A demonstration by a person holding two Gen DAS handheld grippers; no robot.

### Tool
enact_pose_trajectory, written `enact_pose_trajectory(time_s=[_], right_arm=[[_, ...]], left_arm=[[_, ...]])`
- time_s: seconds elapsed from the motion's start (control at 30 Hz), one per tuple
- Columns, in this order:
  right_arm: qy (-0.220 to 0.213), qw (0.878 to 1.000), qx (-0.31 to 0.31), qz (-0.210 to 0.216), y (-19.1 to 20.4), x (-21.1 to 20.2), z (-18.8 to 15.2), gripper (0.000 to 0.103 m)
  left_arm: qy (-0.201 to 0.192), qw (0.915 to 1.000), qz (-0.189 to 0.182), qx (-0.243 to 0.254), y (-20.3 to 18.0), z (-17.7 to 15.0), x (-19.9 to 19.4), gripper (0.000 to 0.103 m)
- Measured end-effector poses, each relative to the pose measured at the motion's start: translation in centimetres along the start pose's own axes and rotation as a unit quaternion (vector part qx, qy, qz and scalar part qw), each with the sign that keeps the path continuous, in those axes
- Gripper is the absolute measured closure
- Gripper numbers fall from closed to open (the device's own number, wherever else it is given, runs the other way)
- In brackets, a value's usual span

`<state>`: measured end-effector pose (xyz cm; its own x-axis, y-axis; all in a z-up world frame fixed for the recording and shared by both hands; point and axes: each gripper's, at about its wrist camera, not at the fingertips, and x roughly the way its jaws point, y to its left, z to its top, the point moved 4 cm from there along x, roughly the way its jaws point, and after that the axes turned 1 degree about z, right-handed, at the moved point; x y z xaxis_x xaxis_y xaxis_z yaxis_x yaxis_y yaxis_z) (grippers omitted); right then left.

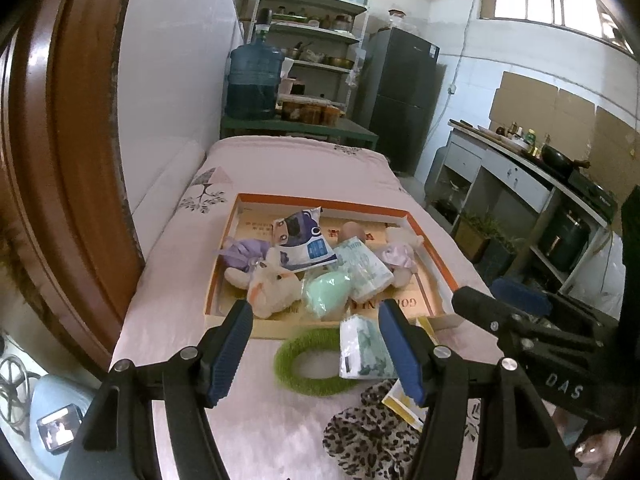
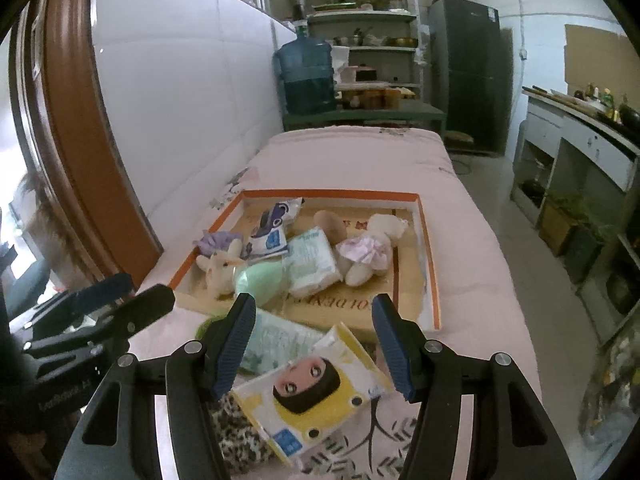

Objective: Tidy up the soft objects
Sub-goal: 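Withdraw both open tools from the box toward the remaining pile, then lower both open tools onto the leopard scrunchie and yellow wipes pack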

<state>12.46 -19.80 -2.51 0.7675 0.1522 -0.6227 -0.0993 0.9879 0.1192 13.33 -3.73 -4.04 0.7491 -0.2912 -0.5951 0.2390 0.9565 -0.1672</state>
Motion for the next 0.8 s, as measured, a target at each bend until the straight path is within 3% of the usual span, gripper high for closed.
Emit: enact_pose_trajectory(time_s=[0.8], right_arm=[[0.005, 1.0, 0.014, -0.011, 0.3, -2.5, -4.6, 0.041]], left_arm=[[0.011, 0.9996, 0.013, 0.023, -1.3, -2.6, -2.0, 0.038]])
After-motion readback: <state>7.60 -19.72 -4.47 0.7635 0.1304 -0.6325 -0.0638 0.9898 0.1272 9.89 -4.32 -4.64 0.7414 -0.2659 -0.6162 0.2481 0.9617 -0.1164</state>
